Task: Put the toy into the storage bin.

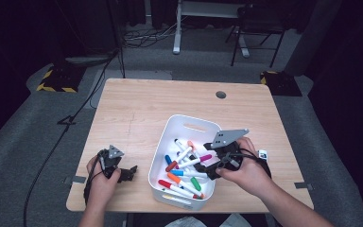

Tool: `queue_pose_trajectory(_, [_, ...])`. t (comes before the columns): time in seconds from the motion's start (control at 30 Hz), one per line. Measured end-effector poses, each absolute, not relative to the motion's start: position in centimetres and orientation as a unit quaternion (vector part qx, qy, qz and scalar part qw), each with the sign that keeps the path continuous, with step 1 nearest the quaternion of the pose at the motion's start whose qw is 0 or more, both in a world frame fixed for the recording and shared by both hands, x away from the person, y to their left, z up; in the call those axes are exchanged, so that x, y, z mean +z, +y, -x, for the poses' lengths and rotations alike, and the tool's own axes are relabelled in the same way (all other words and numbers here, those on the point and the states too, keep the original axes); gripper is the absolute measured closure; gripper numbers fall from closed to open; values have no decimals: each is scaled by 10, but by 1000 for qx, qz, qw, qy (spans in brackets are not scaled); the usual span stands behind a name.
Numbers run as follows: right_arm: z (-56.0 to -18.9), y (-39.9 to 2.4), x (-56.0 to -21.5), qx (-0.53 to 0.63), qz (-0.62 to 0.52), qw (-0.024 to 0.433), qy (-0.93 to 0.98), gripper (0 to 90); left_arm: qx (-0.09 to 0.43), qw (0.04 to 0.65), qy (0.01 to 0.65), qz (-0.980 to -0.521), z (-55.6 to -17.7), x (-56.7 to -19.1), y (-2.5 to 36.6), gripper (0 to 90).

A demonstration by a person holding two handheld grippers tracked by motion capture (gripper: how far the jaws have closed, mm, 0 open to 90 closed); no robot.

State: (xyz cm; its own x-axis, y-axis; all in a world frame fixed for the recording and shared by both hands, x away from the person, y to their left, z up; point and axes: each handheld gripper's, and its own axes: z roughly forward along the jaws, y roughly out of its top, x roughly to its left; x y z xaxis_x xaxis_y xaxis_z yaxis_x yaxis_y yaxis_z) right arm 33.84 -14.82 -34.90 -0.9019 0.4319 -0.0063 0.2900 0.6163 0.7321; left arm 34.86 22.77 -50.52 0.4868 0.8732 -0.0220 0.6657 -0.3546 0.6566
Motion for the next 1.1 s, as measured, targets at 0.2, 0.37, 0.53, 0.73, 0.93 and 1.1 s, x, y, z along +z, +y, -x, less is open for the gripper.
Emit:
queue_pose_trajectory(0.2, [-342,-173,-339,402,-221,98,883,175,168,310,479,-804,-350,-506,227,0])
queue_pose_trajectory(0.37, [-347,-195,-337,398,-246,122,875,175,167,309,478,-805,-350,-505,227,0])
queue_pose_trajectory(0.53, [-353,-215,-338,388,-264,138,872,173,167,309,478,-805,-350,-505,227,0])
queue_pose_trajectory(0.73, [-358,-240,-344,380,-282,149,868,163,164,309,479,-805,-350,-505,226,0])
queue_pose_trajectory(0.93, [-365,-268,-351,372,-310,157,860,164,164,309,478,-806,-350,-505,227,0])
queue_pose_trajectory(1.1, [-368,-286,-359,366,-323,161,858,165,164,310,480,-805,-350,-505,226,0])
